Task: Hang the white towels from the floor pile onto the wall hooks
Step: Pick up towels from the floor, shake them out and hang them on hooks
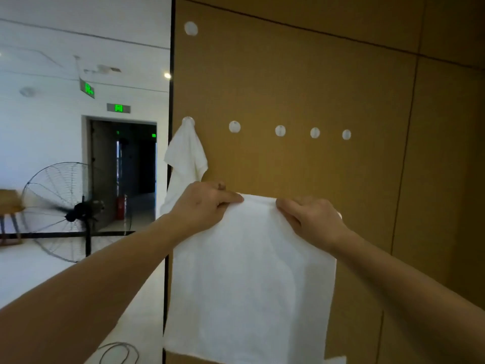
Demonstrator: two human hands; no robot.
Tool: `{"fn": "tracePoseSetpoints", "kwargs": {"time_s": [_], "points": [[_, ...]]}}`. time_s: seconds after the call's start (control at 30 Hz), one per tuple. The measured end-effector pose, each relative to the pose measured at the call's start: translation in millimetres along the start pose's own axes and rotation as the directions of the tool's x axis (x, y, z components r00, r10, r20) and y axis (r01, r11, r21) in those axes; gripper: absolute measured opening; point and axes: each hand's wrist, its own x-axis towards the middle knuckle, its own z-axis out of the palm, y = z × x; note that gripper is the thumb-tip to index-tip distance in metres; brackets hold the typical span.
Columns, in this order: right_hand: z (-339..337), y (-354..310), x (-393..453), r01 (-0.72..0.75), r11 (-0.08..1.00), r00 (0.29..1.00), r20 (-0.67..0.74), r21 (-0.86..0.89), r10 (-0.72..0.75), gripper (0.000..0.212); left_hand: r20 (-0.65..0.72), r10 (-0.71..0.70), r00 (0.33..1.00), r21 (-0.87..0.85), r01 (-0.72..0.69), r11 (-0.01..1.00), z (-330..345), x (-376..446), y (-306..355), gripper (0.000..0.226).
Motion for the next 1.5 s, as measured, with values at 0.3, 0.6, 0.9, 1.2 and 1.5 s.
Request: {"fn": "tracePoseSetpoints", "kwargs": {"time_s": [0.3, 0.6, 0.9, 1.2, 1.5], "points": [[114.7, 123.3, 98.4, 0.118, 0.992, 0.973, -0.203, 0.033, -0.109, 0.017, 0.030, -0.036, 0.999, 0.339, 0.024, 0.941, 76.8, 97.5, -85.9, 0.033], [204.9, 186.7, 194.2, 0.104, 0.995, 0.965, -0.244, 0.005, -0.100, 0.030, 0.077, -0.043, 0.996, 0.443, 0.005, 0.896, 129.9, 153.4, -186.2, 0.047], [265.5, 230.5, 313.8, 0.001, 0.999, 0.954, -0.301, 0.033, 0.009, 0.038, -0.066, 0.024, 0.998, 0.574, 0.018, 0.819, 163.1, 230.0, -291.3, 0.043], [329.3, 235.6, 361.1, -0.221, 0.916, 0.942, -0.168, 0.335, 0.289, 0.029, -0.155, -0.220, 0.963, 0.462, 0.268, 0.845, 226.7, 266.8, -343.6, 0.038], [348.7, 188.9, 347.4, -0.304, 0.714, 0.906, -0.041, 0.631, 0.421, 0.033, -0.269, -0.529, 0.805, 0.046, 0.559, 0.828, 264.6, 254.1, -319.0, 0.035]]}}
